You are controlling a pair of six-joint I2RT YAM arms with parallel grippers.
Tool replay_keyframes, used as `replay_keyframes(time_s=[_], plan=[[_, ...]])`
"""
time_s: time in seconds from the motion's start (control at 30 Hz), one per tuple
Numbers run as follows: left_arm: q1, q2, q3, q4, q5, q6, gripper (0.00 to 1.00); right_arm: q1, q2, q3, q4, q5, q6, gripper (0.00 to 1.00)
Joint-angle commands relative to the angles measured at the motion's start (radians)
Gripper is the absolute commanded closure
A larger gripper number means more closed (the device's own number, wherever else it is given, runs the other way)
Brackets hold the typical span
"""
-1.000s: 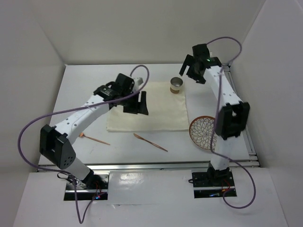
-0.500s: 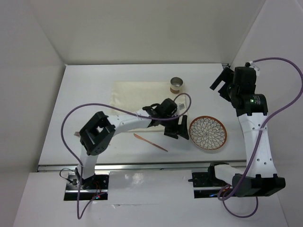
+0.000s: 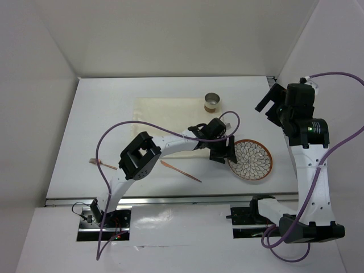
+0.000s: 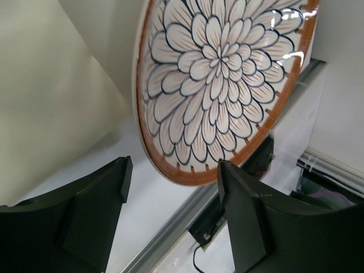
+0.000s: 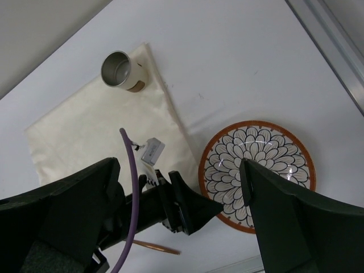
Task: Set the dinner table for one person
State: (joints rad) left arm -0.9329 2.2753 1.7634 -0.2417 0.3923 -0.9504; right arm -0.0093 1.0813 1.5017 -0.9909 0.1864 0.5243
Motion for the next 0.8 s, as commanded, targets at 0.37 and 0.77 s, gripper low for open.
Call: replay_keyframes(time_s=[0.37, 0.77], plan=[[-0.018, 0.11, 0.22, -0.085, -0.027, 0.032, 0.91, -0.006, -0.024, 0.043, -0.029, -0.077, 0.029, 0.0], [0.009, 0.009, 0.39, -0.13, 0.138, 0.098, 1.0, -0.006, 0.066, 0.232, 0.001, -0.088, -0.043, 0.05]])
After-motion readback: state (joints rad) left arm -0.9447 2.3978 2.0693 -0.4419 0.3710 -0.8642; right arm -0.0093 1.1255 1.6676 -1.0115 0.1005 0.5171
